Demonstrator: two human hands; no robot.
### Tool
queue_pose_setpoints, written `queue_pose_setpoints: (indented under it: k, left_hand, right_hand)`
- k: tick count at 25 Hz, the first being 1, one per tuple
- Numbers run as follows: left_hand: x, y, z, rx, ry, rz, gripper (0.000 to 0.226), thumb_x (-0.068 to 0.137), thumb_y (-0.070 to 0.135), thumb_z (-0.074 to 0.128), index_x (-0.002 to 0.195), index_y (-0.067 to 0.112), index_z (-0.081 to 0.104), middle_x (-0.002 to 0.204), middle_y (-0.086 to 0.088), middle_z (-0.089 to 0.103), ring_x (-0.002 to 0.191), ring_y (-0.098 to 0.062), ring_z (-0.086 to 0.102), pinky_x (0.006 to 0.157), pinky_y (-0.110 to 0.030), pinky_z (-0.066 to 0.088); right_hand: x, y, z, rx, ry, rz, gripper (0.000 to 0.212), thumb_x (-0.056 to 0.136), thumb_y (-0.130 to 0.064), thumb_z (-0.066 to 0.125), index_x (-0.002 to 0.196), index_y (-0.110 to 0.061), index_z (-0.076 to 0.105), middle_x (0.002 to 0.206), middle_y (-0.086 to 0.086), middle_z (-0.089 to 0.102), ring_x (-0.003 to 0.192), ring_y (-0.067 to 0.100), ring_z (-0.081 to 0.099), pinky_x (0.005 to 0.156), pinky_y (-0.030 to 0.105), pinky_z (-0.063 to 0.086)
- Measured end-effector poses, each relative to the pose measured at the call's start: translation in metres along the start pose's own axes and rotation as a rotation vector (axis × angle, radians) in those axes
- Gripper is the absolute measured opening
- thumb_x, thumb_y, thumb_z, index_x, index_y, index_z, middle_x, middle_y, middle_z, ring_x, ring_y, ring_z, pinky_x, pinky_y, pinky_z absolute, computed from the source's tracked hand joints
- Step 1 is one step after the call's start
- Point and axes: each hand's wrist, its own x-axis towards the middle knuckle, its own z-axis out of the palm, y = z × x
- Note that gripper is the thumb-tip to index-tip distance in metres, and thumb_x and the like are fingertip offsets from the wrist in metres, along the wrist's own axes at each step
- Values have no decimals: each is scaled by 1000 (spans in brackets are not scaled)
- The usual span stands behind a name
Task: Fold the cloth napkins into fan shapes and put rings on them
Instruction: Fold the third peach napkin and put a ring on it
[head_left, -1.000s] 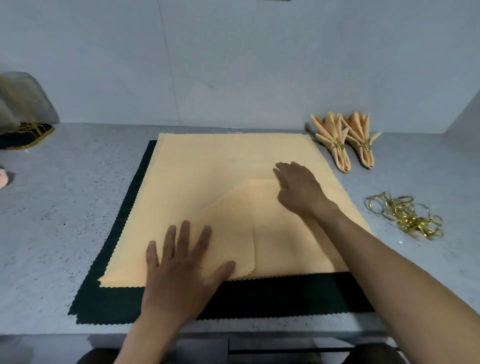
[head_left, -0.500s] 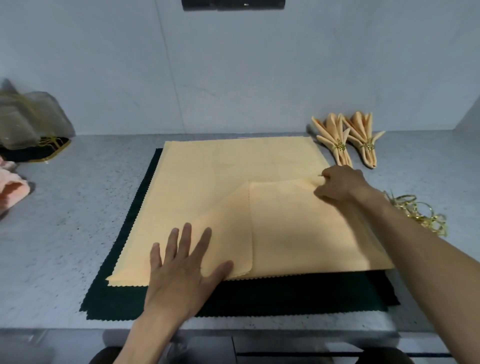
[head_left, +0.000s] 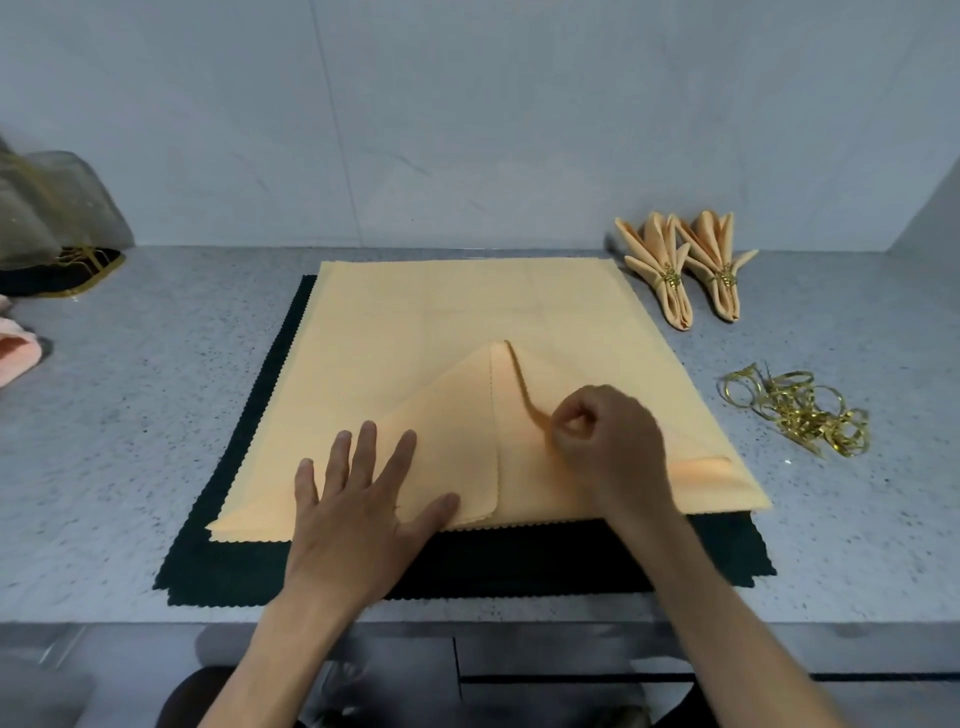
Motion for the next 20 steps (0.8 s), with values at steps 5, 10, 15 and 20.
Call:
queue_pose_setpoints:
  k: [5, 10, 15, 20]
  left_hand:
    - [0, 0, 1, -17, 16, 4, 95, 70, 87, -11, 153, 41, -11, 164, 0, -14, 150, -22, -18, 120, -53, -6]
    - [0, 1, 0, -5, 19, -3, 93, 74, 83, -10, 155, 37, -7, 164, -3, -12, 150, -25, -16, 119, -54, -8]
    - [-6, 29, -2, -164, 59, 260, 76, 92, 64, -4, 157, 25, 6, 164, 3, -8, 150, -14, -13, 122, -38, -8]
    - [-6, 42, 11, -216, 58, 424, 66, 94, 56, -3, 156, 32, 5, 163, 10, 3, 150, -7, -4, 124, -35, -1]
  right_hand:
    - [-53, -7, 34, -85, -14, -91, 16, 82, -14, 73, 88, -26, 65, 87, -17, 61, 84, 7, 51, 80, 27, 36]
    - [-54, -13, 36, -100, -9, -106, 15, 84, -18, 74, 96, -25, 70, 93, -15, 67, 88, 10, 56, 81, 25, 34]
    - [-58, -9, 13, 12, -210, -104, 49, 81, -17, 68, 126, -31, 53, 118, -20, 59, 104, 5, 53, 95, 25, 43]
    - [-68, -6, 1, 89, -293, -104, 60, 80, -7, 57, 132, -35, 45, 122, -23, 54, 111, 2, 51, 98, 23, 43]
